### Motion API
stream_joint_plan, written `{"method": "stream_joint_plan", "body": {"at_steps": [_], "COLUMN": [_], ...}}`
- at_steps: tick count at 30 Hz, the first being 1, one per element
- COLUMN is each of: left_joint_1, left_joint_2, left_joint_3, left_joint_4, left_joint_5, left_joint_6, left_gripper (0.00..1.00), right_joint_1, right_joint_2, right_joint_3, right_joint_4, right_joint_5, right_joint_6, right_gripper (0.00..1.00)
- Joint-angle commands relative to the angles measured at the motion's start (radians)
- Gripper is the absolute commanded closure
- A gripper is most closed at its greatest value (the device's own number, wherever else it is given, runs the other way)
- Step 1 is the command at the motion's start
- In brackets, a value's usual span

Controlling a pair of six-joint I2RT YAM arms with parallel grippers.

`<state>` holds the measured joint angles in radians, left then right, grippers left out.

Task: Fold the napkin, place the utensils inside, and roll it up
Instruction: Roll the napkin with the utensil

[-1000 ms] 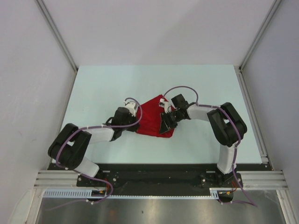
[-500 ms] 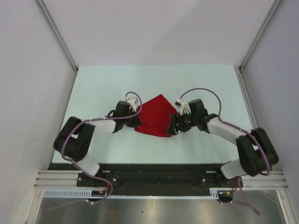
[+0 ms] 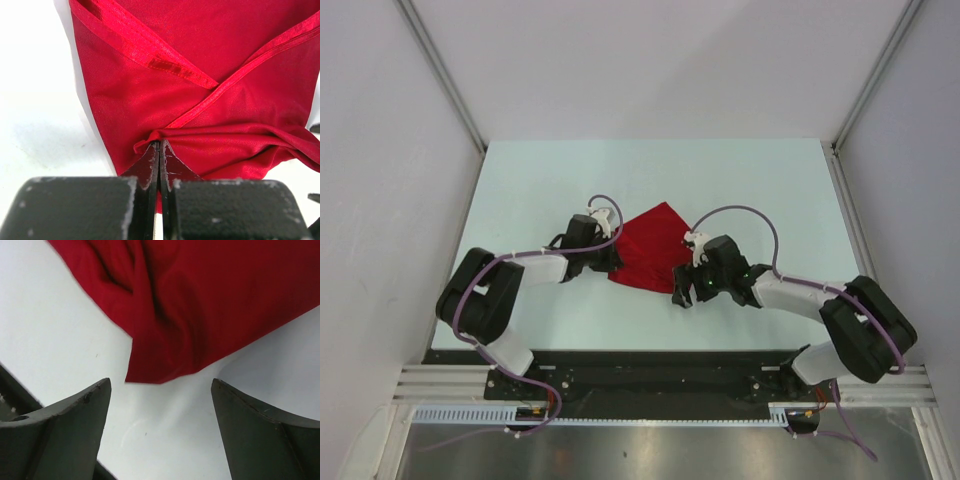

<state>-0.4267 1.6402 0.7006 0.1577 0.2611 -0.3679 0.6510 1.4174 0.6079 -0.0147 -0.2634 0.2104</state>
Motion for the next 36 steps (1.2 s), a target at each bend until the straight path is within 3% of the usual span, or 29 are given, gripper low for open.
{"method": "stream_joint_plan", "body": {"at_steps": [1,10,16,17,21,24,28,31,36], "left_joint_1": [0.0,0.0,0.002,0.002,0.002,0.002,0.003,0.003,0.003], "left_joint_2": [0.038,0.038,0.04,0.038,0.035,-0.002,-0.084,-0.152,-0.236], "left_joint_3": [0.0,0.0,-0.001,-0.001,0.014,0.034,0.062,0.051,-0.068], "left_joint_4": [-0.07,-0.069,-0.055,-0.05,-0.043,-0.05,-0.061,-0.066,0.043], "left_joint_5": [0.003,0.004,0.021,0.026,0.046,0.03,-0.026,-0.086,-0.07], "left_joint_6": [0.0,0.009,0.011,0.011,-0.003,-0.025,-0.049,-0.063,-0.08], "left_gripper": [1.0,1.0,1.0,1.0,1.0,0.82,0.41,0.26,0.18], "right_joint_1": [0.01,-0.057,-0.094,-0.096,-0.122,-0.131,-0.14,-0.142,-0.145], "right_joint_2": [0.057,0.118,0.15,0.159,0.178,0.192,0.21,0.225,0.245], "right_joint_3": [0.038,0.064,0.076,0.076,0.084,0.095,0.122,0.139,0.154], "right_joint_4": [0.053,0.061,0.059,0.055,0.035,0.018,-0.054,-0.076,-0.082], "right_joint_5": [0.153,0.106,0.044,0.043,0.029,0.021,0.021,0.02,0.01], "right_joint_6": [0.009,0.058,0.098,0.104,0.136,0.155,0.156,0.15,0.152], "right_gripper": [0.16,0.41,0.66,0.75,0.92,0.99,1.0,1.0,1.0]}}
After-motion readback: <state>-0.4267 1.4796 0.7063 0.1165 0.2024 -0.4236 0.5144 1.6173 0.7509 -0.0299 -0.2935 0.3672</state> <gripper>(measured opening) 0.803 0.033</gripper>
